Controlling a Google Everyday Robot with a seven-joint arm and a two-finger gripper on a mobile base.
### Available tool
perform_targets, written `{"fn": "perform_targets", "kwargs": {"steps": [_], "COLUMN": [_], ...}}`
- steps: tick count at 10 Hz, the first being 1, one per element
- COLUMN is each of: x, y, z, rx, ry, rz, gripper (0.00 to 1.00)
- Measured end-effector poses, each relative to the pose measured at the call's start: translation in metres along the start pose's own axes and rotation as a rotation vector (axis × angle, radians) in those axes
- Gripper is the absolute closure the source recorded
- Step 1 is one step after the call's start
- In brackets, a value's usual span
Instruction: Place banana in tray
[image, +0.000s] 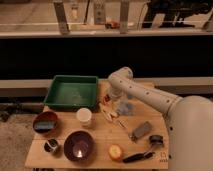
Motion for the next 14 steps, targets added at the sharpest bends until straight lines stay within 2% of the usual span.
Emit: {"fn": "perform_targets", "kwargs": {"steps": [2,3,6,8,11,14], "x": [0.001,0.002,-0.001,-0.01,-0.027,-0.039], "y": [-0.006,-0.003,0.008,0.022,0.027,0.032], "z": [0.002,0.001,-0.009,-0.016,-0.023,-0.02], "rx": [-0.001,-0.002,-0.006,-0.009,-0.016,-0.038], "ry": [-0.01,-0.03,-0.046,-0.046,-0.037,-0.033], "rz": [-0.019,-0.031,-0.054,-0.067,-0.089,-0.081], "gripper": [0.2,0.2,0.2,0.2,0.2,0.2]}}
